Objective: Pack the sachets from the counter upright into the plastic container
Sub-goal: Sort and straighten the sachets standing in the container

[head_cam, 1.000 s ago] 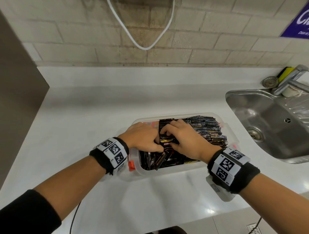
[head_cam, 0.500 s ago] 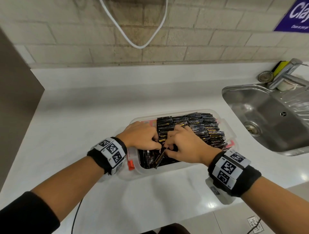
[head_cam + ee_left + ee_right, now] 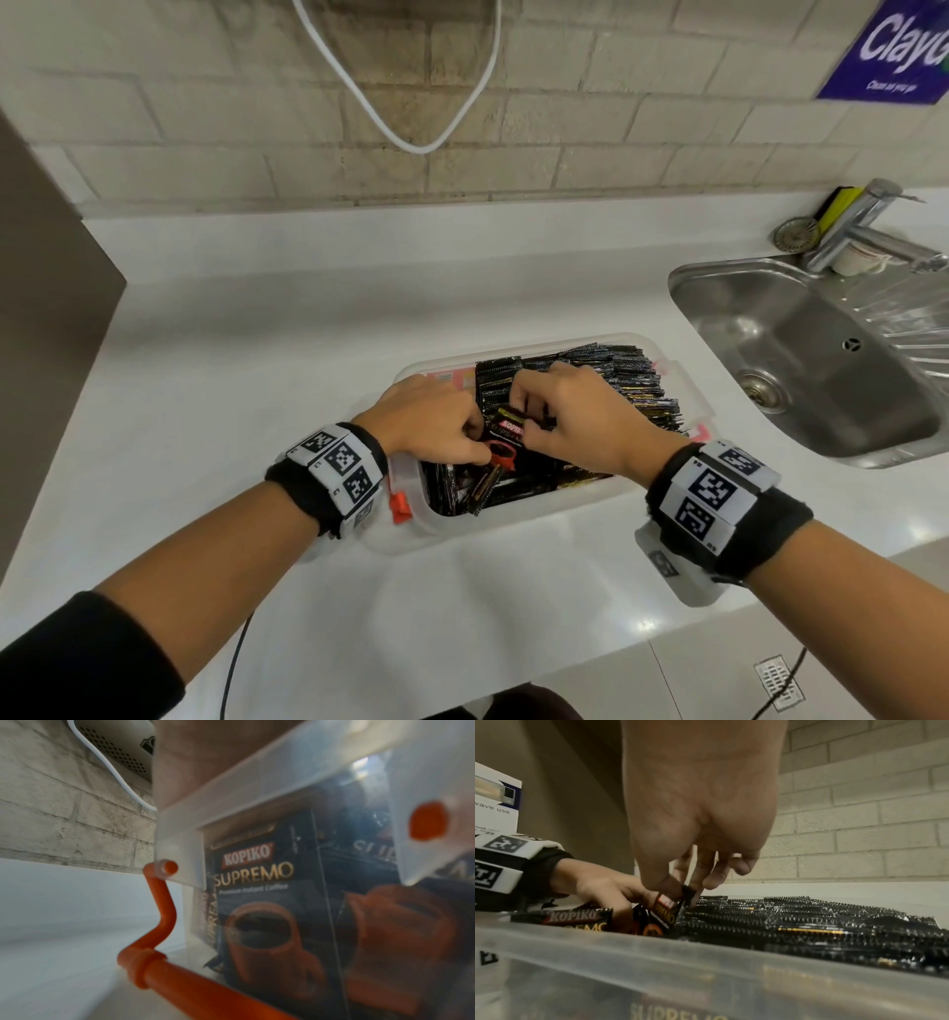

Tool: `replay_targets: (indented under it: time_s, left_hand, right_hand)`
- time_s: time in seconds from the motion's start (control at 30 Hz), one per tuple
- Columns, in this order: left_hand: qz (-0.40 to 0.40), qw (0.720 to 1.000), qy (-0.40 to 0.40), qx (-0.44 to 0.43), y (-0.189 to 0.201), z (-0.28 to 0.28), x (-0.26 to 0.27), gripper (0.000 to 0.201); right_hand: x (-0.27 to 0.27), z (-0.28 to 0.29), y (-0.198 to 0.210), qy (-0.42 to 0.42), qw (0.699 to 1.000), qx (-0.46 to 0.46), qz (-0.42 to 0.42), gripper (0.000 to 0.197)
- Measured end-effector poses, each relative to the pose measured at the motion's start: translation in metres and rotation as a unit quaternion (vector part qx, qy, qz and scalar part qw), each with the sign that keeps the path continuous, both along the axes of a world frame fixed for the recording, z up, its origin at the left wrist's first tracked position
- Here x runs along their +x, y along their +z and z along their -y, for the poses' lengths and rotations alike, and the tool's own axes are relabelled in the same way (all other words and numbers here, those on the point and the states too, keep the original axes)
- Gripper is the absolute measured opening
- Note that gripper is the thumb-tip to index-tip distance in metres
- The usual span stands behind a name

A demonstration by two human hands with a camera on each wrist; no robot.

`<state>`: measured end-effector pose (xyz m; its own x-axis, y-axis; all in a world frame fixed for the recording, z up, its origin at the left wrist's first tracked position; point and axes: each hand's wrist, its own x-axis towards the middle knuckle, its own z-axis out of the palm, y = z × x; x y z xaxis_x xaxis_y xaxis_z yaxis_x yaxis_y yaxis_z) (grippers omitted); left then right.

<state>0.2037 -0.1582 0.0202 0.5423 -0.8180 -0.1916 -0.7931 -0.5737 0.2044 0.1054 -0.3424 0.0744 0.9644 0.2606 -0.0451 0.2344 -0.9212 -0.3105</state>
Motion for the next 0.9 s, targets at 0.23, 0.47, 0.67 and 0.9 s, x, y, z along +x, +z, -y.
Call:
replay_targets:
  time_s: [0.23, 0.47, 0.67, 0.9]
  left_hand:
    - [-0.013, 1.000, -0.008, -0.007, -0.004, 0.000, 0.002, 0.048]
    - [-0.023, 1.000, -0.001, -0.009, -0.003, -0.001, 0.002, 0.044]
    - [-0.020, 1.000, 0.006, -0.022, -0.003, -0.001, 0.003, 0.041]
    - [-0.032, 0.998, 0.025, -0.039, -0.002, 0.001, 0.003, 0.042]
  right_hand:
    - [0.001, -0.005, -0.011, 0.015, 0.997, -0.075, -0.013, 0.022]
    - [-0.005, -0.011, -0.019, -0.022, 0.997, -0.074, 0.013, 0.034]
    - [-0.015, -0.015, -0.021, 0.019, 0.994, -0.104, 0.005, 0.032]
    - [-0.011, -0.019, -0.025, 0.032, 0.995, -0.088, -0.014, 0.025]
